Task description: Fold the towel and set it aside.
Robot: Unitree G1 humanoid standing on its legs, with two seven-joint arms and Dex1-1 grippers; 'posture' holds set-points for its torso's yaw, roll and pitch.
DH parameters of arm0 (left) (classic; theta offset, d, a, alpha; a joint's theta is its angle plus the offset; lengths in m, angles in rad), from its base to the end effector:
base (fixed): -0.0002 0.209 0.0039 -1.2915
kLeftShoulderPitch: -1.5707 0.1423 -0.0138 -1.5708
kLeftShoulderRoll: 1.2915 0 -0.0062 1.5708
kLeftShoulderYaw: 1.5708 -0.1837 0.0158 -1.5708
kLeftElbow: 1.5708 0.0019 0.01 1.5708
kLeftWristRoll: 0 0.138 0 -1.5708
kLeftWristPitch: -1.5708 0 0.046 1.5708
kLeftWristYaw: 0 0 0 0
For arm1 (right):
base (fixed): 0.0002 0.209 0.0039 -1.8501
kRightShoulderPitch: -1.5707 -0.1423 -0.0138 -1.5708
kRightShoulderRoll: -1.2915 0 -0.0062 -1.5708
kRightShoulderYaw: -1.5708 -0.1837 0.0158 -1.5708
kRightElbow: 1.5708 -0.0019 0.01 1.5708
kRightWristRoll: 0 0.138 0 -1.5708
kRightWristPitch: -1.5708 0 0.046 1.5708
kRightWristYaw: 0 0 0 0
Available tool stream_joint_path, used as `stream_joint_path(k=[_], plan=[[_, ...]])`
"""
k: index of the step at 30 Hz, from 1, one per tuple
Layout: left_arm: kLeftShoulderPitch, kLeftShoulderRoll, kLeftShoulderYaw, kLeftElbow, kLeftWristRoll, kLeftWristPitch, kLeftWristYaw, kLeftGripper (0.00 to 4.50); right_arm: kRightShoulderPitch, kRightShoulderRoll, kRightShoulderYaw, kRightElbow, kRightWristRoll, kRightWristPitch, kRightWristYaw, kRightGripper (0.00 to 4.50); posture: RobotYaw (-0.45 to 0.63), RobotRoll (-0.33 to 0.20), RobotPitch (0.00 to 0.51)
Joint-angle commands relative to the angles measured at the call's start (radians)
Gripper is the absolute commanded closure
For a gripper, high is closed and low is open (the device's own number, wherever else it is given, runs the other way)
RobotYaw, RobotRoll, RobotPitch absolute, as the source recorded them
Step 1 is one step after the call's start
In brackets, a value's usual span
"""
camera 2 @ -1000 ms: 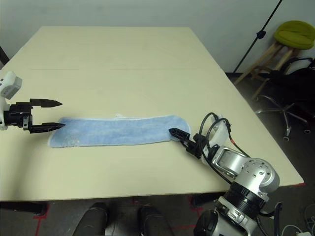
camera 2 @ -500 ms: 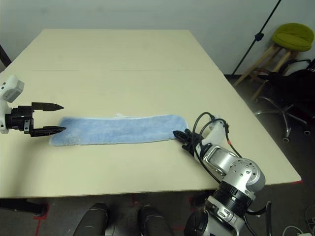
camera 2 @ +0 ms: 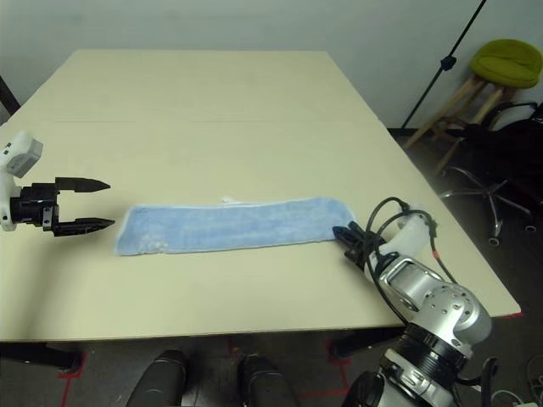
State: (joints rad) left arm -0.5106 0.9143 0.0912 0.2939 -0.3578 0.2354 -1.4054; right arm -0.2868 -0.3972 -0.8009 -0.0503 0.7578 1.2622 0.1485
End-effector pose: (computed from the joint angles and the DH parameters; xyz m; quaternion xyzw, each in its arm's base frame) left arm 0.2660 0.3240 0.2076 0.1974 0.1034 -0.5135 0.8286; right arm 0.1982 -0.3115 0.1222 0.3327 0.2132 -0.0149 0.9185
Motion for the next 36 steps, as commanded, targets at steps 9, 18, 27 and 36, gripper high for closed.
stream_joint_path(k=[9,18,27,36], plan=[[-0.004,-0.008,-0.029,0.004,0.013,0.007,-0.008,0.0,0.071,-0.266,0.238,-0.011,-0.062,-0.18,0.275,4.45,0.16,0.0,0.104],[-0.009,-0.002,-0.032,0.0,0.01,0.015,-0.001,0.0,0.035,-0.466,0.593,-0.168,-0.126,-0.282,0.548,4.45,0.18,0.0,0.101],[-0.003,0.0,-0.027,-0.01,0.008,0.03,0.011,0.0,-0.026,-0.499,0.77,-0.196,-0.203,-0.335,0.646,4.45,0.18,0.0,0.102],[-0.006,-0.001,-0.032,-0.011,0.01,0.038,0.013,0.0,-0.095,-0.478,0.925,-0.172,-0.3,-0.379,0.701,4.45,0.18,0.0,0.102]])
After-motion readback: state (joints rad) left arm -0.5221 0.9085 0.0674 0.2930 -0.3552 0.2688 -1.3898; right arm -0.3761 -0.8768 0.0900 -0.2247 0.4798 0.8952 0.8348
